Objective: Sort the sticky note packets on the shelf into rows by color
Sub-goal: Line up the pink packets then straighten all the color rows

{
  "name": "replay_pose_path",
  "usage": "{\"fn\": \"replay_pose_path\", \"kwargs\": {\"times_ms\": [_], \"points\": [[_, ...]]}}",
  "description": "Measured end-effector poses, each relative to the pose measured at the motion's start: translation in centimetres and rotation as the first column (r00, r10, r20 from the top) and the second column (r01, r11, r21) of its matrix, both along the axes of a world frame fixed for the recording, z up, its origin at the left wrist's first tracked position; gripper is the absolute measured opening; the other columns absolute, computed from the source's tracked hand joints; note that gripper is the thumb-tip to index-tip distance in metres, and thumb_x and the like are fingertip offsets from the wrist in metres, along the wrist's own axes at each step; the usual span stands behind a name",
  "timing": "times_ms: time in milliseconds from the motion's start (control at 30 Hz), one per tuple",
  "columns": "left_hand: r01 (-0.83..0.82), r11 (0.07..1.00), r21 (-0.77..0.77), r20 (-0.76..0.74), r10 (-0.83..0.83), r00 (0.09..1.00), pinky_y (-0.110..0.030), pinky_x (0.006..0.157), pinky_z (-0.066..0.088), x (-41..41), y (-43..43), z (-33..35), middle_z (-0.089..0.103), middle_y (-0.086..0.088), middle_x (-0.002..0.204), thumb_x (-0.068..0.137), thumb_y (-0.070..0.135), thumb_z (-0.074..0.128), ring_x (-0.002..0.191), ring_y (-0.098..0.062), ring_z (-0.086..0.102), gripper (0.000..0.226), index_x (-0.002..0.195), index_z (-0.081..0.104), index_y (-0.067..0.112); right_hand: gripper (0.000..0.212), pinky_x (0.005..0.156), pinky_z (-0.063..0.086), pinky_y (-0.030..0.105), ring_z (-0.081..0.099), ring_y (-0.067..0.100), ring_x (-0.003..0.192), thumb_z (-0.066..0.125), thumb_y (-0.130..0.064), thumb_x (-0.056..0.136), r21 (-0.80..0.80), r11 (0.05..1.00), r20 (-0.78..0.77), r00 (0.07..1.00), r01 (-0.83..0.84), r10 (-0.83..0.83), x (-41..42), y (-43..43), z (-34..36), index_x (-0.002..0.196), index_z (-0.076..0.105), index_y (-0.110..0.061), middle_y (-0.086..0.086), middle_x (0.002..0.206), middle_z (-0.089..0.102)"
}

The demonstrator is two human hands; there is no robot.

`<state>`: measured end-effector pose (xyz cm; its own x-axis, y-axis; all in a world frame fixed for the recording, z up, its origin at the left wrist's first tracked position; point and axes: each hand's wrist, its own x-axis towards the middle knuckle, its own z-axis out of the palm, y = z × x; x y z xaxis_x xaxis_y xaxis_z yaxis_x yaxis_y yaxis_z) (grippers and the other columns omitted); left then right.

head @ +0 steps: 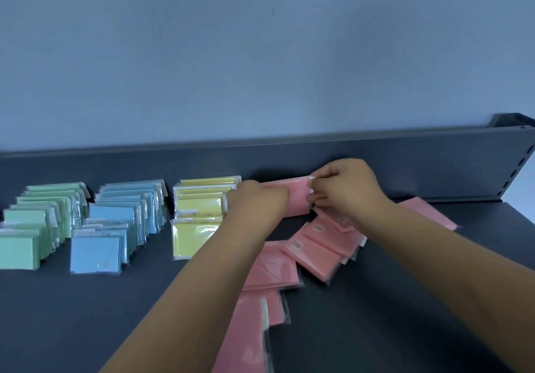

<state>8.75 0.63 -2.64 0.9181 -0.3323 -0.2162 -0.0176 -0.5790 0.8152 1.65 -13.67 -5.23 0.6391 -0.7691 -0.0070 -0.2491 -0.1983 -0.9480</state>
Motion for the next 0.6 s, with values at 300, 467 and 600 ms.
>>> {"fn": "replay_pose_path", "kwargs": {"times_ms": [300,467,600], "points": [[0.06,0.997,-0.055,-0.043,-0.062,0.997,-0.027,0.065,0.042,-0.4,-1.7,-0.4,0.065,-0.014,0.113,0.089,0.019,0.056,0.095,-0.032,0.066,0.022,0.108,0.063,0.009,0.014,0.073,0.066,0.043,0.077,0.026,0.066,0.069,0.0,0.087,-0.075,0.993,0.01,0.996,0.087,-0.086,-1.8,-1.7,-0.4,0.078,0.076,-0.008,0.013,0.068,0.075],[0.045,0.987,-0.157,-0.054,-0.054,0.997,-0.031,0.07,0.05,-0.3,-2.2,-0.9,0.065,-0.014,0.096,0.082,0.018,0.056,0.08,-0.031,0.061,0.021,0.097,0.065,0.007,0.011,0.075,0.065,0.049,0.078,0.032,0.069,0.074,-0.001,0.085,0.06,0.993,0.046,0.993,0.103,-0.106,-2.2,-2.2,-0.5,0.074,0.075,-0.002,0.021,0.07,0.074],[0.03,0.973,-0.228,-0.064,-0.046,0.997,-0.032,0.07,0.047,-0.4,-2.0,-1.1,0.061,-0.013,0.089,0.083,0.016,0.054,0.075,-0.026,0.056,0.027,0.103,0.065,0.001,0.018,0.078,0.064,0.048,0.077,0.032,0.068,0.076,-0.008,0.083,0.021,0.994,0.004,0.994,0.111,-0.111,-2.3,-2.3,-1.0,0.064,0.076,-0.006,0.016,0.065,0.075]]}}
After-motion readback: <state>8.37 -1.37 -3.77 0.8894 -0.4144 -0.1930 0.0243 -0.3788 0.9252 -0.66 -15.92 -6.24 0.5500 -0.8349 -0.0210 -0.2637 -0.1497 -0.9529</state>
